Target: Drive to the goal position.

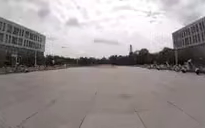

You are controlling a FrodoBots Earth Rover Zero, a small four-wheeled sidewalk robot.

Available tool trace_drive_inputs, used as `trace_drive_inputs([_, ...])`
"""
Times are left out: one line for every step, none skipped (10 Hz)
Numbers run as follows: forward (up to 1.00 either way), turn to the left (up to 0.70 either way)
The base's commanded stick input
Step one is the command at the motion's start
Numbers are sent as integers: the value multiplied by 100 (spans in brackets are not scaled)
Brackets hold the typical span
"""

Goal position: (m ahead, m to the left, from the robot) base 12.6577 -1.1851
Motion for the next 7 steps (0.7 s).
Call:
trace_drive_inputs([100, 0])
trace_drive_inputs([100, 0])
trace_drive_inputs([100, 0])
trace_drive_inputs([100, 0])
trace_drive_inputs([100, 0])
trace_drive_inputs([100, 0])
trace_drive_inputs([100, 0])
